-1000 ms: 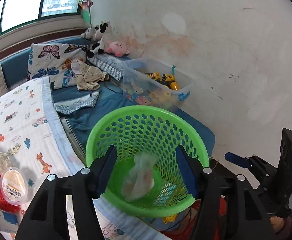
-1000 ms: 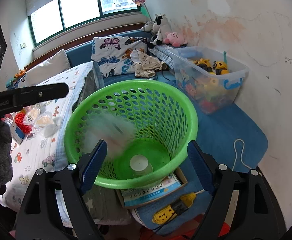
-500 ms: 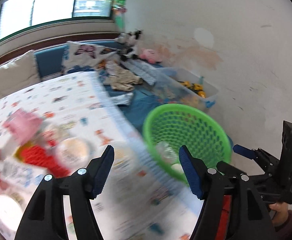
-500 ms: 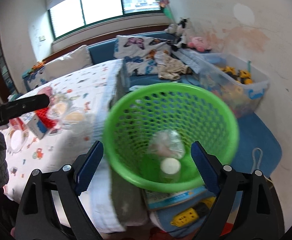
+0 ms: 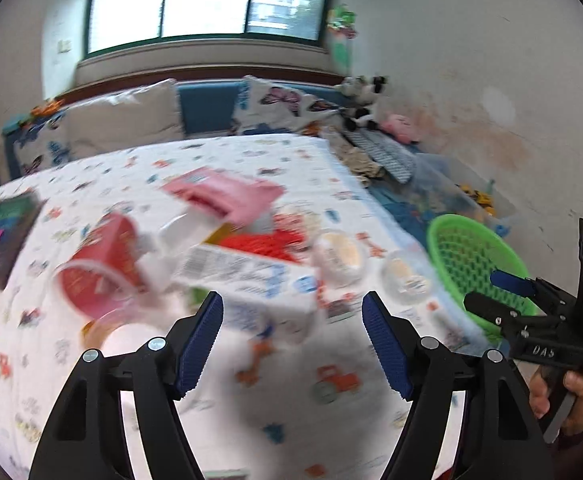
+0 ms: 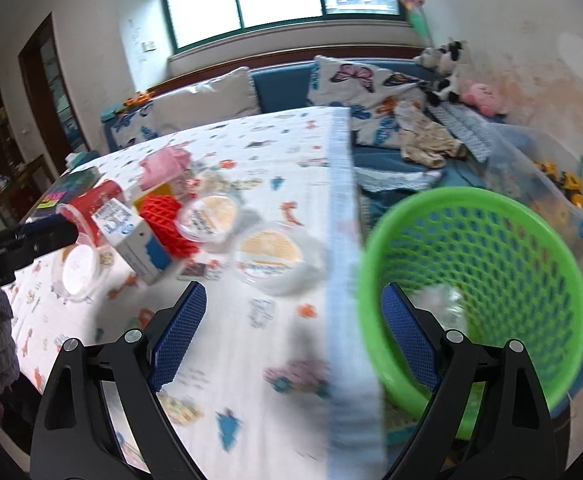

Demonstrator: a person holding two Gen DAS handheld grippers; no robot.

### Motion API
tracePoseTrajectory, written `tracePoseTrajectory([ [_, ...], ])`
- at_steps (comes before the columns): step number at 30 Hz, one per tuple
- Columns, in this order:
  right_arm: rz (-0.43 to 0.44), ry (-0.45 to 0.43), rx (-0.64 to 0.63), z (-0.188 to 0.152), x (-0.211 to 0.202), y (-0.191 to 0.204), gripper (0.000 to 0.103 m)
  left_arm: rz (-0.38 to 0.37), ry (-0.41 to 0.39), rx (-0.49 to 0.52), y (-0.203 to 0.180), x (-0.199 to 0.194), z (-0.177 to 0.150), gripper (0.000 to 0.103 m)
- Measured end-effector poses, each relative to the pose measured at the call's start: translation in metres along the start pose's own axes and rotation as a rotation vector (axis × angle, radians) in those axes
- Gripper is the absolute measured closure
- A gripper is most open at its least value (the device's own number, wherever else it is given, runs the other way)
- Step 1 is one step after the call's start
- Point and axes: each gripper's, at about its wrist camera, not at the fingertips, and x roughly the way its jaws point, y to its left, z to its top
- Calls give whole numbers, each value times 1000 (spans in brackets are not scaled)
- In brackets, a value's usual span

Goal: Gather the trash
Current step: 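Move both grippers back toward the items on the table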

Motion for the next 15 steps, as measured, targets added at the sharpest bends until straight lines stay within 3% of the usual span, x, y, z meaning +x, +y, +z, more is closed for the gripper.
tracePoseTrajectory([
  [6,8,29,-57,10,27,21,14,60,6,-48,32,-8,-9,33],
  [15,-33,99,-39,9,65,7,17,101,10,-112,68,-20,-29,31],
])
